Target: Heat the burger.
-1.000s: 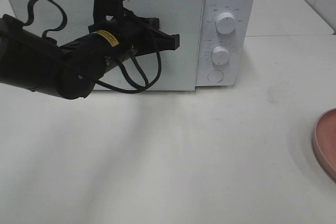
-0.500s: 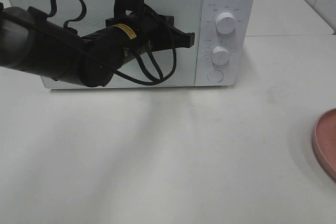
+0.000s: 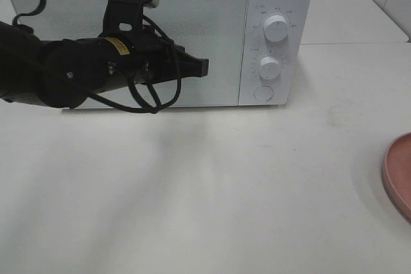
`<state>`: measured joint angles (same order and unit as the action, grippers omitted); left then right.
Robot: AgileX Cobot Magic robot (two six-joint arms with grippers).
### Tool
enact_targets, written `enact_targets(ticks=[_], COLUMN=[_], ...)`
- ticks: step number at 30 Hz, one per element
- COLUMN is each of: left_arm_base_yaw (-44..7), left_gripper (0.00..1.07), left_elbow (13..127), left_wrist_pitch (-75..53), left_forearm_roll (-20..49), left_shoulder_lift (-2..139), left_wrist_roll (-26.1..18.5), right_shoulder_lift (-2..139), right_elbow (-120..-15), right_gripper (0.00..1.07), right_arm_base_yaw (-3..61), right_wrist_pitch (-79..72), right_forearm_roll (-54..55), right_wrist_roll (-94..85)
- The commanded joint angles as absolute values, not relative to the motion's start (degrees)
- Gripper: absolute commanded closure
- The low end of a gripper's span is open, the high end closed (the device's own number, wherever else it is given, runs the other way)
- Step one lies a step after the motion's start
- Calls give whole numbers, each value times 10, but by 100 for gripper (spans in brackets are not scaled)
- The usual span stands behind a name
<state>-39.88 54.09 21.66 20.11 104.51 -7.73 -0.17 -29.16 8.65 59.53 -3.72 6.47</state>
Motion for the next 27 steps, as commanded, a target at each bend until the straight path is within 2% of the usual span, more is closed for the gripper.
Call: enact_targets(ticks=[1, 3, 4, 5, 6, 7, 8, 9, 10, 11, 12, 21, 27], left_arm_base_yaw=[-401, -401, -401, -401, -401, -401, -401, -400, -400, -399, -396, -396, -396], left_gripper=[103, 99, 86, 86, 76, 45, 45, 14, 14, 4, 7, 8, 8], left_elbow=[524, 524, 523, 523, 523, 523, 523, 523, 523, 524, 524, 524, 524], left_wrist_pitch=[74, 39, -18, -18, -41, -94, -94, -142, -142, -159, -203, -376, -449], left_forearm_roll=[205, 205, 203, 203, 202, 194, 194, 190, 190, 189, 178, 109, 78], left_shoulder_lift=[999, 991, 976, 976, 971, 959, 959, 951, 951, 948, 941, 906, 870], left_wrist_roll=[-75, -75, -75, -75, -75, -75, -75, -74, -74, -74, -74, -70, -36], right_shoulder_lift=[-17, -17, -17, -17, -17, -17, -17, -17, -17, -17, -17, -17, -17], right_elbow=[-290, -290, -290, -290, -290, -290, -290, -290, -290, -290, -290, -290, -290], right_gripper=[32, 32, 32, 32, 32, 32, 32, 32, 32, 32, 32, 32, 32], right_arm_base_yaw=[83, 83, 83, 83, 83, 83, 83, 83, 83, 83, 83, 83, 83], right_wrist_pitch=[593, 593, 593, 593, 593, 593, 593, 593, 593, 593, 593, 593, 593], right_forearm_roll=[-37, -37, -37, -37, -37, -37, -37, -37, -37, -37, -37, -37, -37], right_wrist_roll=[60, 60, 60, 60, 60, 60, 60, 60, 60, 60, 60, 60, 60])
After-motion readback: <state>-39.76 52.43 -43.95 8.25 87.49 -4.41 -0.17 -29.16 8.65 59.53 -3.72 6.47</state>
